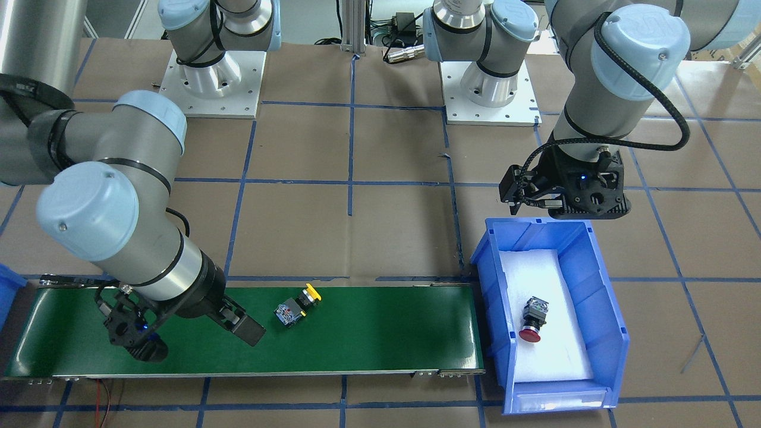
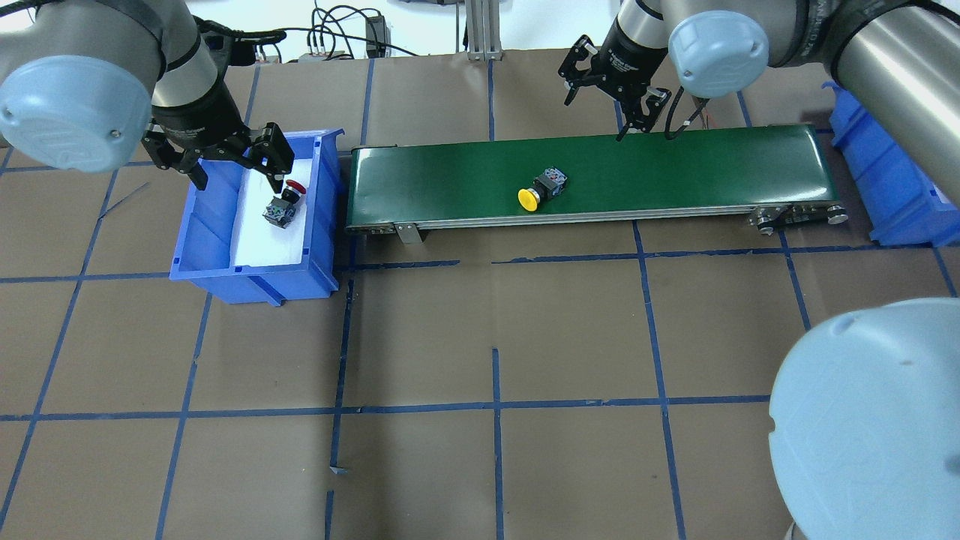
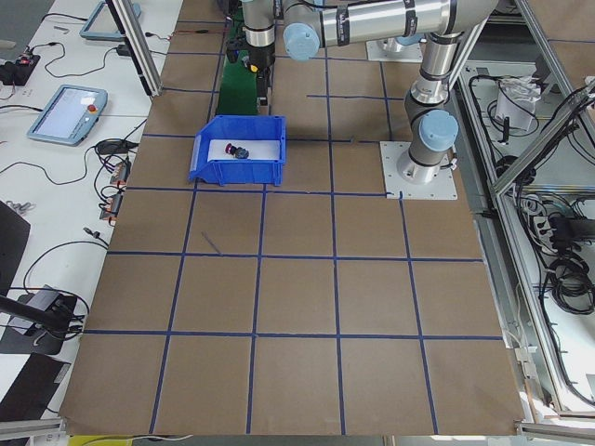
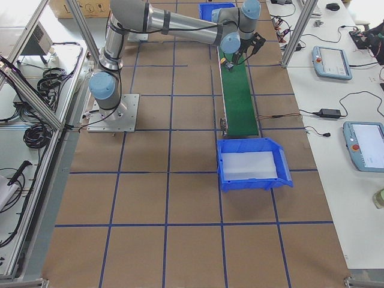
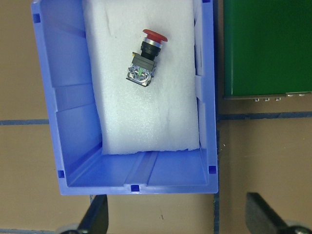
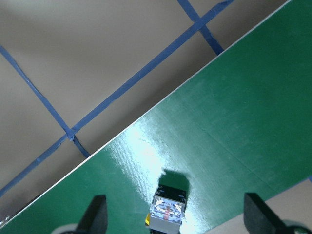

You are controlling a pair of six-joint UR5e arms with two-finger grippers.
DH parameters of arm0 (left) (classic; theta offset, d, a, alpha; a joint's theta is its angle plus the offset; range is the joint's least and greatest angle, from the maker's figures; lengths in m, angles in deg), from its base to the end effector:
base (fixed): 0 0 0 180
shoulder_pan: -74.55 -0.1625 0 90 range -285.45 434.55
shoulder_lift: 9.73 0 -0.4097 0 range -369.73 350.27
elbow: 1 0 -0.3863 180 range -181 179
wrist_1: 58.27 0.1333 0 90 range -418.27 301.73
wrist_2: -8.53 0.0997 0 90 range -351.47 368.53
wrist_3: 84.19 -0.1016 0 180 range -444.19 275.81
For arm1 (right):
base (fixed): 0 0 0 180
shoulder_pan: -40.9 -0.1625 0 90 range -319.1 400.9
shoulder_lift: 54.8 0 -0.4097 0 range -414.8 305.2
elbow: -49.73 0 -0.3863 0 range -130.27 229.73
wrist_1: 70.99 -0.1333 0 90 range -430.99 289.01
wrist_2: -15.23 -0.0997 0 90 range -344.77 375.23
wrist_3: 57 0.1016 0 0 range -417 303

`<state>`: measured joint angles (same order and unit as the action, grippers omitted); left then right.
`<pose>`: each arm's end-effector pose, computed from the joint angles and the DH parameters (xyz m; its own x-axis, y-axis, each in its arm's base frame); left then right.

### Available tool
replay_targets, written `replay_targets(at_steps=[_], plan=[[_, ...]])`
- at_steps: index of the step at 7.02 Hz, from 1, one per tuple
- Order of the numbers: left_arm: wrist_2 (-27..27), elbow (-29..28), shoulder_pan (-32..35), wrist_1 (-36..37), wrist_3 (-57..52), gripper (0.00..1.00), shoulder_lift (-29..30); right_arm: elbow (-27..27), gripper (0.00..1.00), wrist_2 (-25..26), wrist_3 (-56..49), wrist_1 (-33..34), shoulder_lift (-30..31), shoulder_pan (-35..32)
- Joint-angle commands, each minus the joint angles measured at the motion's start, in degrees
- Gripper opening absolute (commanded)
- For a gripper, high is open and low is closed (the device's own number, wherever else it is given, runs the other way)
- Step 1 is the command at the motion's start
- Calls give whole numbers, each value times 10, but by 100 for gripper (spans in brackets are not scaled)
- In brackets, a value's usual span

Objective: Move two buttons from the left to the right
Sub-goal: 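Move the right gripper along the belt toward the yellow-capped button, then lower the right gripper and grasp the yellow-capped button on the belt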

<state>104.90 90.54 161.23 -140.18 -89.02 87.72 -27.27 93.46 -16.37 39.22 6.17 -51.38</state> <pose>-0.0910 -0.5390 0.4059 -0.9936 0.0284 -0.1092 0.0258 0.9994 0.0250 0.1808 -0.6701 0.3221 -0.7678 0.6081 -0.2019 0.6065 0.7913 0.0772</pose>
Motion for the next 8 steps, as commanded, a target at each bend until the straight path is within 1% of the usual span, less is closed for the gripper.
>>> replay_targets(at_steps=[1, 3, 4, 5, 7, 8], plan=[[-4, 0, -15, -1, 0, 100, 0, 2, 98, 0, 29, 11, -23, -2], [-6, 1, -16, -8, -1, 100, -8, -7, 97, 4, 30, 14, -26, -20], [-8, -13, -16, -5, 0, 100, 2, -7, 97, 8, 30, 12, -37, -25], [-7, -2, -17, -3, -1, 100, 0, -8, 97, 8, 30, 5, -38, -26], [-5, 0, -16, -2, -1, 100, 0, -40, 97, 6, 26, 5, -37, -21], [-4, 0, -16, -3, -1, 100, -2, -46, 97, 9, 23, 5, -37, -17]])
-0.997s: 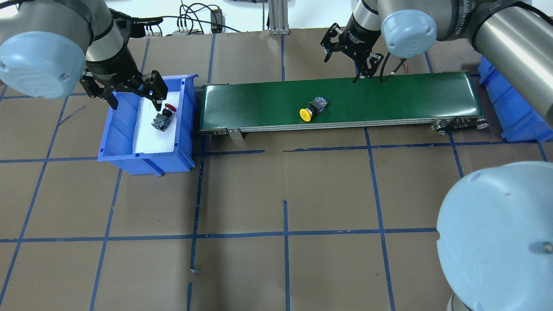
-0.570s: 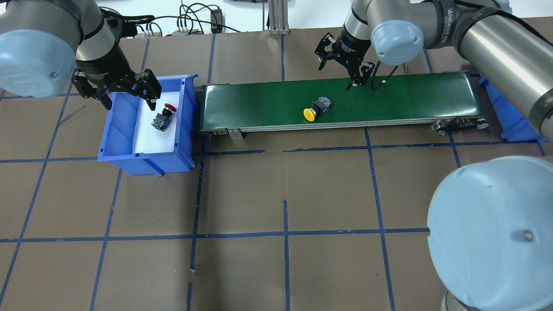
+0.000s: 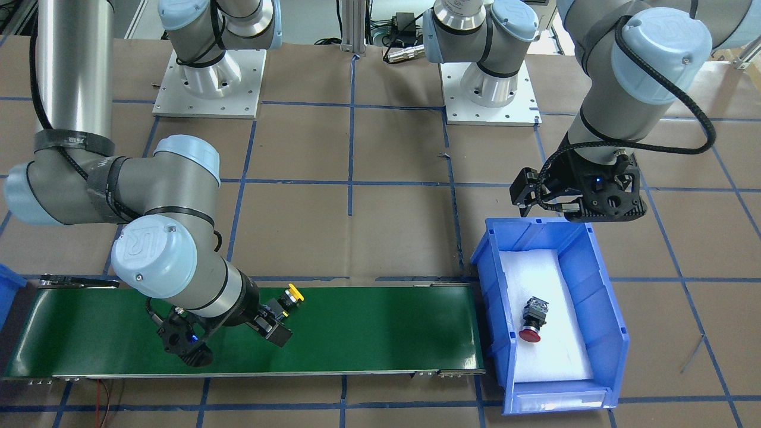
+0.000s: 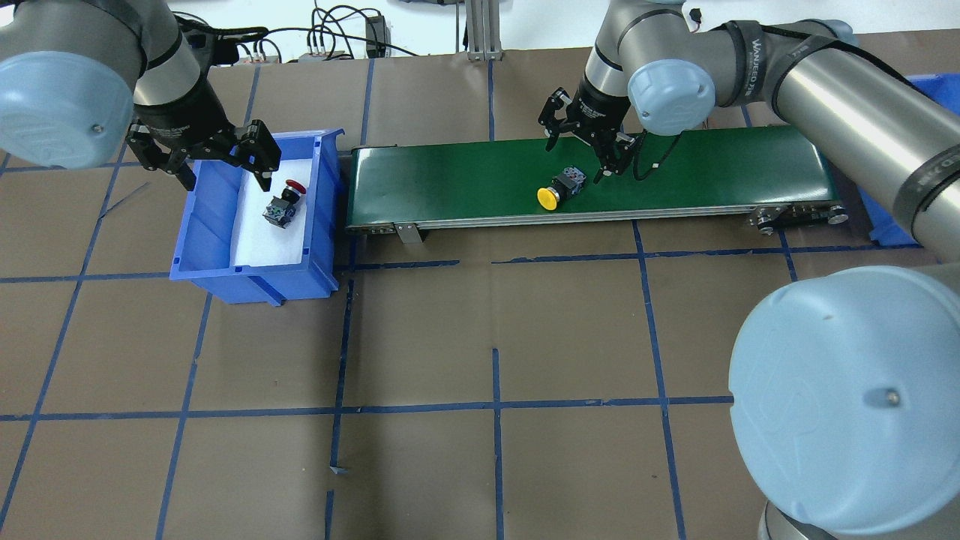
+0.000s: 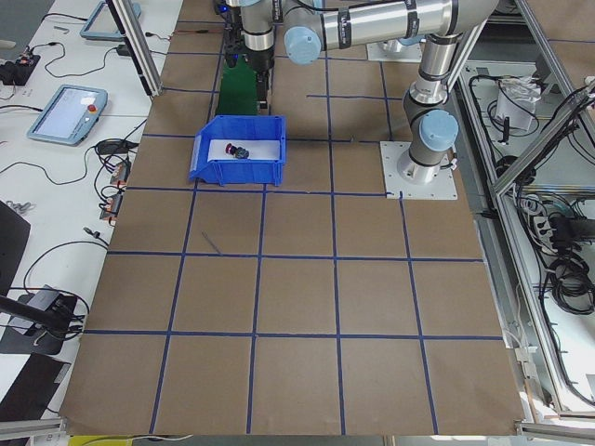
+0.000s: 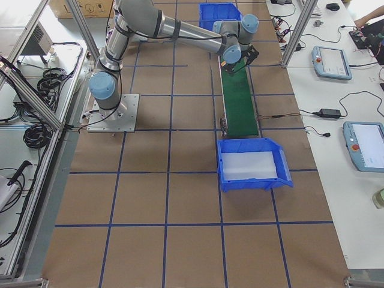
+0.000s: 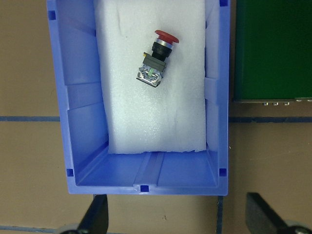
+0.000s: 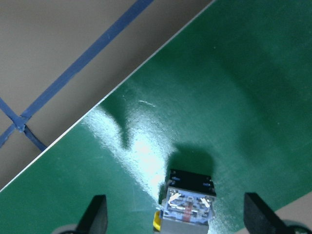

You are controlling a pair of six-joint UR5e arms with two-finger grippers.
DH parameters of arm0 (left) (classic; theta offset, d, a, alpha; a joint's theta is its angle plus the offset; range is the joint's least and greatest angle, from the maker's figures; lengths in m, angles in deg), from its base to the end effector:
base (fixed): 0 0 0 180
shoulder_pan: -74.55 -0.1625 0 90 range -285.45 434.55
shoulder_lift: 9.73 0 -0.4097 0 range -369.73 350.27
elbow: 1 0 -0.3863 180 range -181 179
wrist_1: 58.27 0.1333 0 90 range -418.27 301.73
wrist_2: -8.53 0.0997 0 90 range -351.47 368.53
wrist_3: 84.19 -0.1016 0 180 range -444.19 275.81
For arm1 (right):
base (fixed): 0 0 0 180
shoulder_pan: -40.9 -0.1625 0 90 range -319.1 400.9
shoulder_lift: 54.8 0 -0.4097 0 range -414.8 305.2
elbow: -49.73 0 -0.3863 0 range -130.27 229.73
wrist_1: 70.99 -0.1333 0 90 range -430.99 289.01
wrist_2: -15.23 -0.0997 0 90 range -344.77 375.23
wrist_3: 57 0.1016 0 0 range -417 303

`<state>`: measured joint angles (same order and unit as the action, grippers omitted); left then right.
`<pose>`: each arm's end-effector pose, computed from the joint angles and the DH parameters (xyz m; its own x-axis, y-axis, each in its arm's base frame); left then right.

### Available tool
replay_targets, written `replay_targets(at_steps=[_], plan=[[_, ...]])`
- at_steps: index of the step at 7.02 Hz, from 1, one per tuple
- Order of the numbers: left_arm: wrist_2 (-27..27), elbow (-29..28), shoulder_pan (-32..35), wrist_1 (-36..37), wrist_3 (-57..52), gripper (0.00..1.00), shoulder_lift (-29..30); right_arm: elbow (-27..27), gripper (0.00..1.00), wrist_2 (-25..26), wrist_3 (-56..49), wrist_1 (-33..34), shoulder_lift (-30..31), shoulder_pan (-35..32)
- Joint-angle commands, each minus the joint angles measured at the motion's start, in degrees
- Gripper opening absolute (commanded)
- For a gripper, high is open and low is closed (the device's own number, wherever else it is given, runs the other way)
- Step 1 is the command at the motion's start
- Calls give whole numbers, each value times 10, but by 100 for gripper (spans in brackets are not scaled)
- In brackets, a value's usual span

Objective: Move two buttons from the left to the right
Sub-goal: 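Lower the right gripper and grasp the yellow-capped button on the belt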

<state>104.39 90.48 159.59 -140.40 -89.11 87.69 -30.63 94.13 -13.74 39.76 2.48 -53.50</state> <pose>-0.0764 -0.5411 0.4062 -0.9950 0.0016 -0.1002 -0.0011 0.9996 0.0267 0.2040 -0.6587 0.2521 -0.7655 0.6336 -0.1122 0.6151 0.7717 0.1614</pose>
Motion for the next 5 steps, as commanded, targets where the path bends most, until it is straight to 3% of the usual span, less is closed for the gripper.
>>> replay_targets(at_steps=[1, 3, 5], plan=[[5, -1, 0, 0, 1, 100, -3, -12, 97, -1, -3, 0, 0, 6], [1, -3, 3, 9, -2, 100, -4, -13, 96, 1, -5, -3, 0, 8], [-1, -10, -7, 7, -61, 100, -1, -18, 89, 1, -5, -4, 0, 9]])
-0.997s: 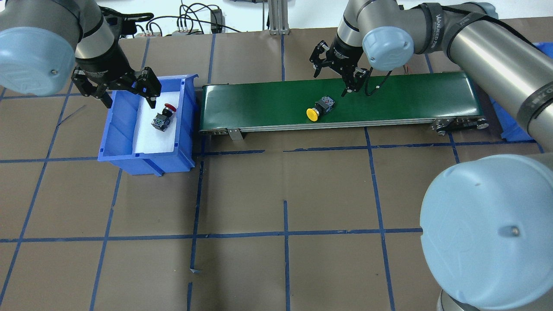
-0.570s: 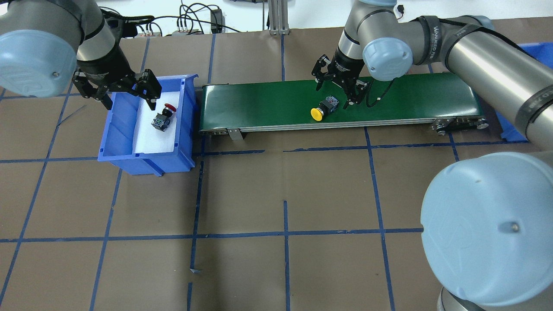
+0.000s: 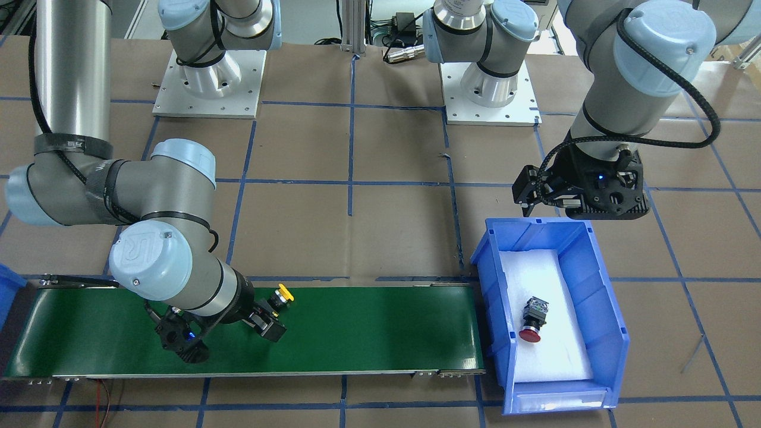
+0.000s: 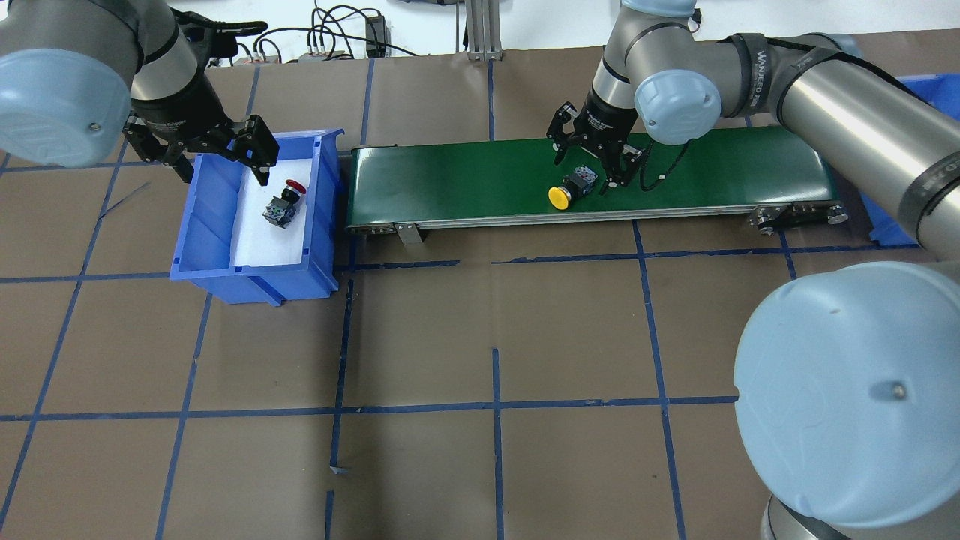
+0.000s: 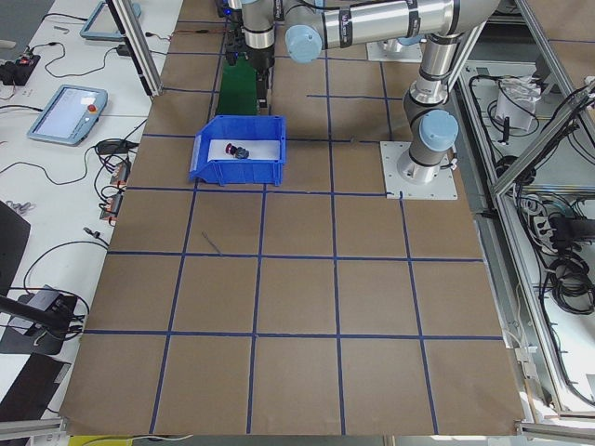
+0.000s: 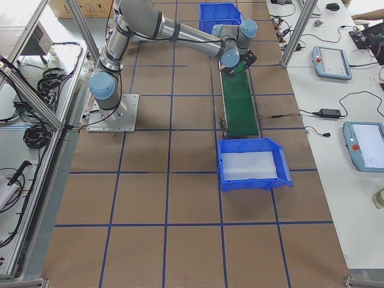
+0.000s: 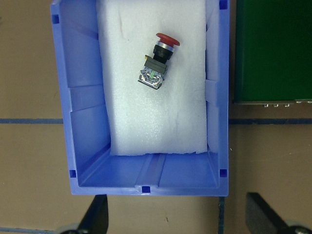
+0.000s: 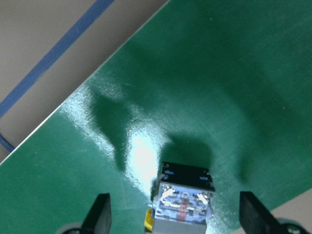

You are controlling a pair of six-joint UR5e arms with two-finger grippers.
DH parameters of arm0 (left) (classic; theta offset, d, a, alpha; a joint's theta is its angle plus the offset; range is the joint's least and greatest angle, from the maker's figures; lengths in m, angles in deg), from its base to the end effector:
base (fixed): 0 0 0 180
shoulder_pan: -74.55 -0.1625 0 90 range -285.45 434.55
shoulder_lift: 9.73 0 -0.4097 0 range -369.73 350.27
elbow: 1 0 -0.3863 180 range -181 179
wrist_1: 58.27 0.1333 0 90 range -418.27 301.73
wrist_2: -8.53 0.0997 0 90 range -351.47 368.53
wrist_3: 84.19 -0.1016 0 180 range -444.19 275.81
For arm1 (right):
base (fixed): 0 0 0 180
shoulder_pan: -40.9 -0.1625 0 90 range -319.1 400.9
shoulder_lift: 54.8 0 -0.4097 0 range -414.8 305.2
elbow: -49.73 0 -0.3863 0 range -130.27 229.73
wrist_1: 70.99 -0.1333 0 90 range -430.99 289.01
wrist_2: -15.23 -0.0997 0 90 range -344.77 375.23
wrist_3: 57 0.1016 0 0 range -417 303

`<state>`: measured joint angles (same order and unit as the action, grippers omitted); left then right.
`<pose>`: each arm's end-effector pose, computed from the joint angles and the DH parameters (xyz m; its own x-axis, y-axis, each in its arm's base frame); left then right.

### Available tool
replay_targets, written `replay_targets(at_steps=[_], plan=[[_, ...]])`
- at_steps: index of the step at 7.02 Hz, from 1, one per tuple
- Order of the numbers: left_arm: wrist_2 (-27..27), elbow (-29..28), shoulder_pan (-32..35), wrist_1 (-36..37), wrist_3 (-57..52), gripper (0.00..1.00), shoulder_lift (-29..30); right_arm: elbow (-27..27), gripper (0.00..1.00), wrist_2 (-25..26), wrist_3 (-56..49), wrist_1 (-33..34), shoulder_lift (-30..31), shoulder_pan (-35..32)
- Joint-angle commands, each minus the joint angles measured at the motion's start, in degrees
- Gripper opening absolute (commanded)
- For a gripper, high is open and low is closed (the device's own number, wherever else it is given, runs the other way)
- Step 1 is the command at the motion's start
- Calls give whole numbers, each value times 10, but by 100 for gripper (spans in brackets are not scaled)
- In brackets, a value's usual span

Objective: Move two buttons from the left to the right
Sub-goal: 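Lower the right gripper and grasp the yellow-capped button on the belt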

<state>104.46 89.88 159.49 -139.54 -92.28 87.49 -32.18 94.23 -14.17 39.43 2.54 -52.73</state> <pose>-0.0752 -0.5435 0.4146 -0.9932 0.0522 -0.1038 0.0521 0.9986 0.0037 0.1945 -0.6536 0.2401 -0.7620 0.6412 -0.0904 0.6203 0.7629 0.1824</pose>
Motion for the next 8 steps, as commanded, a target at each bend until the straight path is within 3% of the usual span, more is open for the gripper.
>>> replay_targets(at_steps=[1, 3, 4, 5, 6, 8], plan=[[-3, -9, -8, -3, -29, 100, -2, -4, 81, 0, -4, -4, 0, 2], [-1, -11, -7, 1, -19, 100, 0, -4, 53, 1, -35, -6, 0, 12], [0, -13, -8, 3, -20, 100, 5, -4, 25, 1, -60, -25, 0, 18], [-3, -11, -9, 13, -31, 100, 7, -3, 6, 2, -111, -49, 6, 30], [-4, -8, -14, 46, -34, 100, 17, 2, 4, 7, -142, -55, 11, 41], [-30, -17, -48, 60, -175, 100, 76, 17, 2, 53, -278, -58, 31, 84]])
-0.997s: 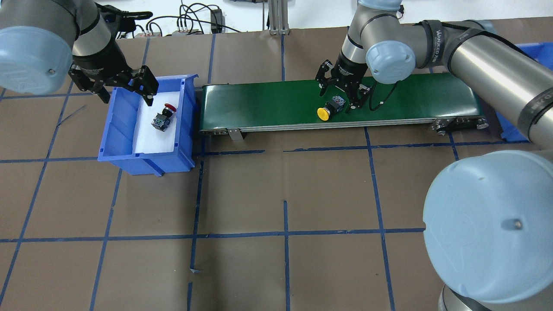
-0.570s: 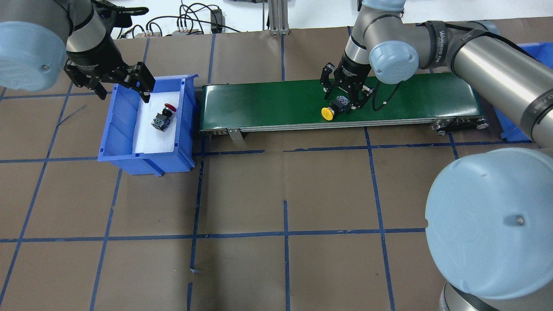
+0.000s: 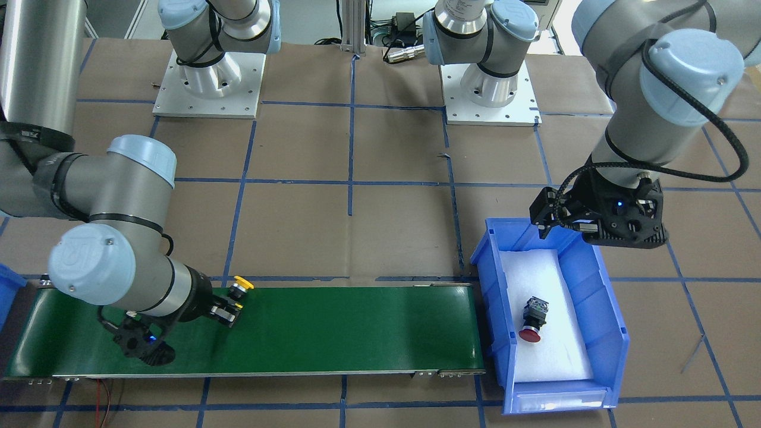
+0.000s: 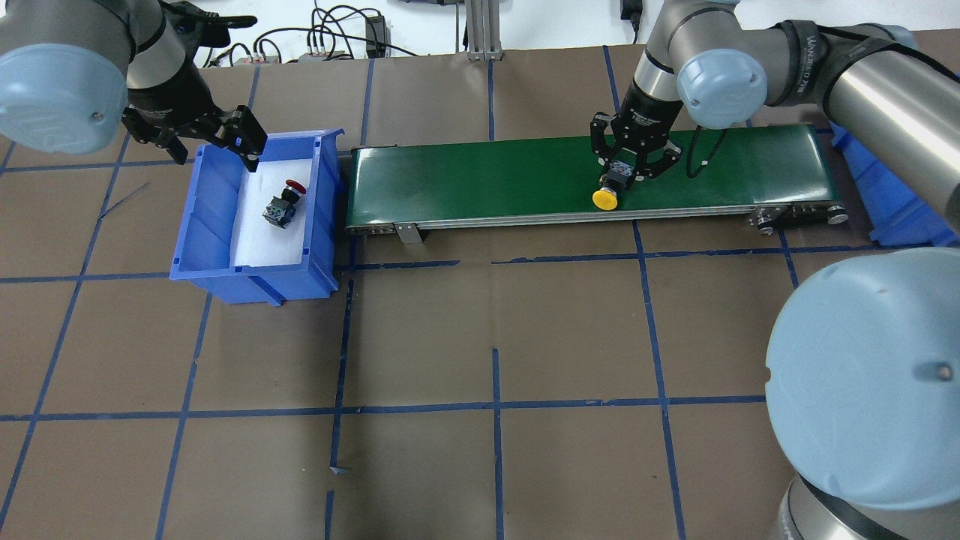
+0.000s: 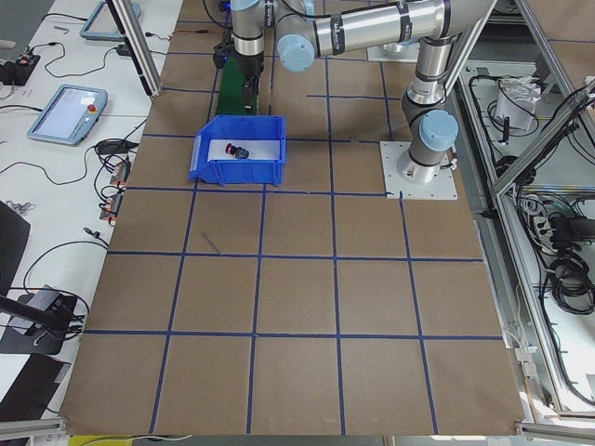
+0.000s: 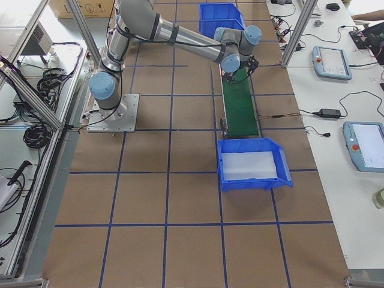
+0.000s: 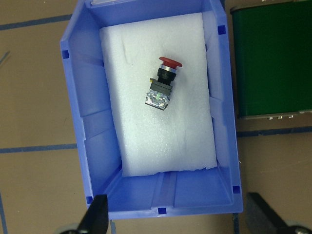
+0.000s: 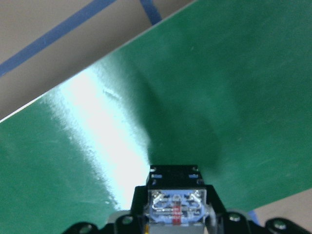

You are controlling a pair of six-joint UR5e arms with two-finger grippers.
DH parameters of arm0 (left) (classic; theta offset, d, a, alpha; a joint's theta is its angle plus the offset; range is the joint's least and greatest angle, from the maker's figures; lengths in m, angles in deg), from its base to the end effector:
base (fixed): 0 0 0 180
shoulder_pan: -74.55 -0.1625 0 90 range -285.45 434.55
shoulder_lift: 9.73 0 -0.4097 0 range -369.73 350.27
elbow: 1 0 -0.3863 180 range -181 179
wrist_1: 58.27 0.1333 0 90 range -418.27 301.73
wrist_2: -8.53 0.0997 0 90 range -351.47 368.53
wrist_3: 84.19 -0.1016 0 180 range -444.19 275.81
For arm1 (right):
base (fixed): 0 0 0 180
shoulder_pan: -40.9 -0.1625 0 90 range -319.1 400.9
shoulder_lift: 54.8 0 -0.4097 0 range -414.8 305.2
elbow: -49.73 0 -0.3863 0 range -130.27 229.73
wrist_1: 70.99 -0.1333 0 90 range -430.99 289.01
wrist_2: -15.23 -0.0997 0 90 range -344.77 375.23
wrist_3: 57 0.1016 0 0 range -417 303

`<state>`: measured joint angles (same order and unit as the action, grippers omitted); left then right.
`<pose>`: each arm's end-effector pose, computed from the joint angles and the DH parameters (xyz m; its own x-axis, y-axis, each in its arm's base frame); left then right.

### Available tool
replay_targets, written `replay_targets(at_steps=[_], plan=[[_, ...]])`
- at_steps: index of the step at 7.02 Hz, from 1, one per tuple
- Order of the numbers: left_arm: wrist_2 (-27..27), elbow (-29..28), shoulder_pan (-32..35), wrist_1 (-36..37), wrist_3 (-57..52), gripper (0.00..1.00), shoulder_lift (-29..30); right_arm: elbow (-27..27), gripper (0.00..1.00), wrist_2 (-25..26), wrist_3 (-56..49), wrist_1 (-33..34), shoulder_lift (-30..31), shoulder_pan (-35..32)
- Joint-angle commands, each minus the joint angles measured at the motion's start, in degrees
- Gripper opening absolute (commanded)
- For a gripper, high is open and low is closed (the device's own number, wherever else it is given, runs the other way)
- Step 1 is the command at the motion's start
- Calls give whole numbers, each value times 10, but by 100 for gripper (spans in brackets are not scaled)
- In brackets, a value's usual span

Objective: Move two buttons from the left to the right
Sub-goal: 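Carry the button into the far bin while the left gripper lowers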

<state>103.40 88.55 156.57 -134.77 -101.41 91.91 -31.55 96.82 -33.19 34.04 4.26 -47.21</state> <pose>-0.0450 -0.5772 0.3917 -0.9831 0.1576 -0.0930 0.1595 0.9871 -0.0134 0.1265 -0.6591 0.2556 -0.8908 0.4469 -0.0822 0.4288 0.8866 0.1731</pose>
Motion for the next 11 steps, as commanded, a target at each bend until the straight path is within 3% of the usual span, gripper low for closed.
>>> replay_targets(at_steps=[1, 3, 5, 7, 9, 11], plan=[[-26, -3, -20, 32, -97, 100, 43, 25, 2, 30, -193, -40, 26, 76], [-29, -2, -16, 43, -127, 100, 65, 46, 3, 41, -374, -61, 40, 168], [-28, -2, -17, 73, -220, 100, 89, 50, 3, 116, -487, -86, 59, 239], [-60, -2, -18, 103, -271, 100, 113, 62, 3, 138, -590, -87, 62, 315], [-70, -3, -15, 170, -281, 100, 161, 80, 3, 139, -633, -90, 49, 362], [-93, -2, -23, 171, -280, 100, 167, 82, 3, 138, -633, -68, 23, 367]])
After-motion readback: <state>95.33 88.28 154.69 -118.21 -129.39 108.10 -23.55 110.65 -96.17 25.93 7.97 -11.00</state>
